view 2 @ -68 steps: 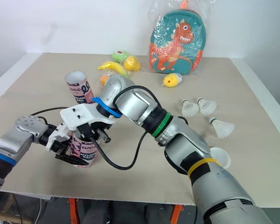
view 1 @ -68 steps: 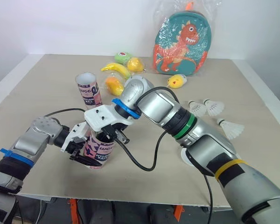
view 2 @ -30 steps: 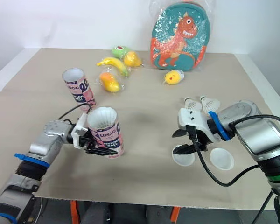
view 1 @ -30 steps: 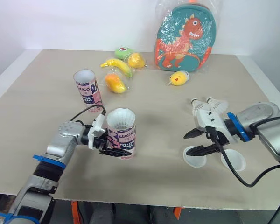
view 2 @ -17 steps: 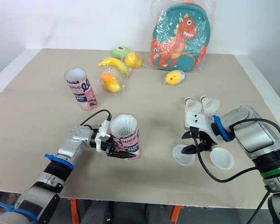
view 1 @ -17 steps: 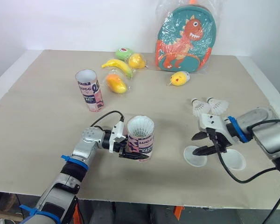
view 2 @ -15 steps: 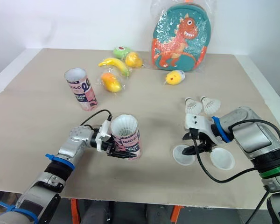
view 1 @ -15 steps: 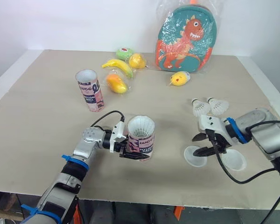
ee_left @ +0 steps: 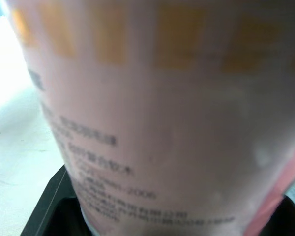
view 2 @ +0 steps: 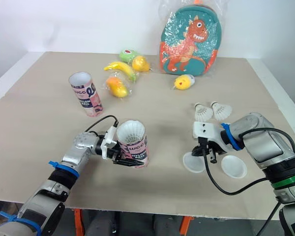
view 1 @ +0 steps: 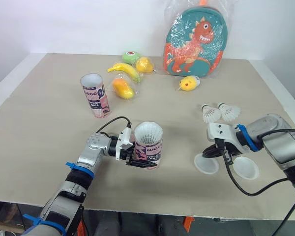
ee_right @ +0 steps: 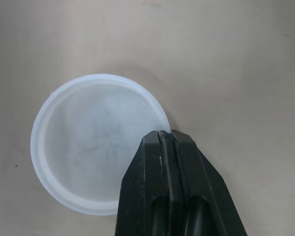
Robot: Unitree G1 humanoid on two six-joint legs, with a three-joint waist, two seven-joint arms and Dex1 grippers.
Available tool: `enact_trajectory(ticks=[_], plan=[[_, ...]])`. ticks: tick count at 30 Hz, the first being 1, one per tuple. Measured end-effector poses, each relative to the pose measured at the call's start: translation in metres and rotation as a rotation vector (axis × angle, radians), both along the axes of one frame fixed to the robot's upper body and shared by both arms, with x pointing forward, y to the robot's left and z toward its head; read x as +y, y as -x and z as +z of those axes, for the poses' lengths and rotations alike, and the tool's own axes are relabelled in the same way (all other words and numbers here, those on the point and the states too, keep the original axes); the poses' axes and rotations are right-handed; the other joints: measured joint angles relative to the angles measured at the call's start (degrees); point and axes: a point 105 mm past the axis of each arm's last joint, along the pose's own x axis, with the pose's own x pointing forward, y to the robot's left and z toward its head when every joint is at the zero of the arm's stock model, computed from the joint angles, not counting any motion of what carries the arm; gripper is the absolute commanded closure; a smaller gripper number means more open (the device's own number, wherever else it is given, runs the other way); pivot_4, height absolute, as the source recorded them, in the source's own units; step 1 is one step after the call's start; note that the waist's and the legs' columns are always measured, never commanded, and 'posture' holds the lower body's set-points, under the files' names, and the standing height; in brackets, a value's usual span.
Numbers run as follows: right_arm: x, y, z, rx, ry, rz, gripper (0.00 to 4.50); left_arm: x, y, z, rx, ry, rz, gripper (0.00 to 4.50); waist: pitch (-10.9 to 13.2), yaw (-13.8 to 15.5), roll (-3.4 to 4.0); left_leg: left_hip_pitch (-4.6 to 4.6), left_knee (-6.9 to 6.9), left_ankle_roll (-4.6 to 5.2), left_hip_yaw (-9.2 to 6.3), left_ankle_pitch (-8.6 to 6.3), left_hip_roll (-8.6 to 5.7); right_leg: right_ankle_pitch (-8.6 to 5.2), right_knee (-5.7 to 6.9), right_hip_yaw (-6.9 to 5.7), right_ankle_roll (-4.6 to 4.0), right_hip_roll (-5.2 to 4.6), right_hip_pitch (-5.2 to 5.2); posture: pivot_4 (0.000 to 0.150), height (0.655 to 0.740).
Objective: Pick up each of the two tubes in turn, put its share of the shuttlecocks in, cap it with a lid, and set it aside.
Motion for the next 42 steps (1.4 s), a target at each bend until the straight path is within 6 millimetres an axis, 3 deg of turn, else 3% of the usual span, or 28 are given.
enact_trajectory(ticks=[2, 3, 6, 7, 9, 13, 15, 19, 21, 23, 28, 42], plan=[[0.01, 0.002, 0.01, 0.003, -0.063, 0.015, 4.42, 0.0, 0.0, 0.0, -0.001, -0.005, -0.007, 1.56, 0.02, 0.0, 0.04, -0.01, 0.0, 0.0, 0.0, 0.0, 0.0, 0.0, 0.0, 0.01, 0.0, 0.0, -0.02, 0.15, 0.74], [0.024, 0.003, 0.032, -0.043, -0.119, 0.067, 4.42, -0.001, 0.0, 0.001, -0.006, -0.019, -0.023, 1.56, 0.0, -0.02, 0.12, -0.02, 0.0, 0.0, 0.01, 0.0, 0.0, 0.0, 0.0, 0.02, 0.0, 0.0, -0.02, 0.15, 0.74], [0.038, 0.002, 0.067, -0.121, -0.166, 0.126, 4.42, -0.002, -0.001, 0.001, -0.009, -0.03, -0.036, 1.56, -0.01, 0.0, 0.16, -0.01, 0.0, 0.0, -0.03, 0.0, -0.02, -0.01, 0.0, -0.02, 0.01, -0.01, 0.02, 0.15, 0.74], [0.048, 0.002, 0.098, -0.214, -0.174, 0.18, 4.42, -0.003, -0.001, 0.001, -0.018, -0.045, -0.054, 1.56, -0.02, -0.01, 0.16, 0.0, 0.0, 0.0, -0.08, 0.0, -0.02, -0.01, 0.0, -0.06, 0.01, 0.0, 0.05, 0.15, 0.74], [0.058, 0.006, 0.12, -0.272, -0.182, 0.234, 4.42, -0.005, 0.0, 0.001, -0.033, -0.065, -0.077, 1.56, -0.02, 0.01, 0.15, 0.0, -0.01, 0.0, -0.09, 0.0, -0.02, -0.02, 0.0, -0.07, 0.0, 0.0, 0.04, 0.15, 0.74], [0.07, 0.012, 0.135, -0.282, -0.199, 0.293, 4.42, -0.006, 0.0, 0.001, -0.033, -0.082, -0.105, 1.56, -0.06, 0.0, 0.09, -0.01, -0.02, 0.01, -0.14, -0.02, -0.02, -0.07, -0.01, -0.13, -0.03, -0.01, 0.08, 0.15, 0.74], [0.102, 0.022, 0.161, -0.328, -0.219, 0.443, 4.42, -0.007, -0.001, 0.001, -0.043, -0.116, -0.133, 1.56, -0.11, -0.29, 0.26, 0.0, -0.04, 0.01, -0.2, -0.01, 0.02, -0.06, 0.05, -0.17, -0.09, 0.06, 0.04, 0.15, 0.74], [0.121, 0.026, 0.165, -0.326, -0.22, 0.526, 4.42, -0.006, -0.001, 0.001, -0.036, -0.125, -0.136, 1.56, -0.12, -0.38, 0.27, 0.0, -0.03, 0.01, -0.19, -0.01, 0.02, -0.05, 0.05, -0.16, -0.1, 0.05, 0.04, 0.15, 0.74], [0.147, 0.03, 0.16, -0.309, -0.196, 0.629, 4.42, -0.005, -0.002, 0.002, -0.025, -0.147, -0.143, 1.56, -0.13, -0.69, 0.29, 0.0, -0.01, 0.01, -0.28, 0.0, 0.04, -0.04, 0.09, -0.23, -0.12, 0.08, 0.05, 0.15, 0.74], [0.16, 0.029, 0.151, -0.307, -0.151, 0.689, 4.42, -0.007, -0.002, 0.002, -0.018, -0.155, -0.15, 1.56, -0.13, -0.64, 0.28, -0.01, -0.01, 0.0, -0.35, 0.01, 0.04, -0.06, 0.09, -0.33, -0.13, 0.08, 0.09, 0.15, 0.74], [0.16, 0.01, 0.131, -0.307, -0.047, 0.689, 4.42, -0.006, -0.003, 0.003, -0.011, -0.16, -0.152, 1.56, -0.14, -0.68, 0.25, 0.0, 0.0, 0.0, -0.36, 0.01, 0.05, -0.07, 0.09, -0.34, -0.16, 0.1, 0.1, 0.15, 0.74], [0.159, 0.005, 0.132, -0.359, 0.012, 0.744, 4.42, -0.004, -0.004, 0.003, 0.011, -0.144, -0.13, 1.56, -0.14, -0.71, 0.25, 0.1, -0.01, -0.02, -0.4, 0.03, 0.12, -0.05, 0.11, -0.36, -0.22, 0.16, 0.21, 0.15, 0.74]])
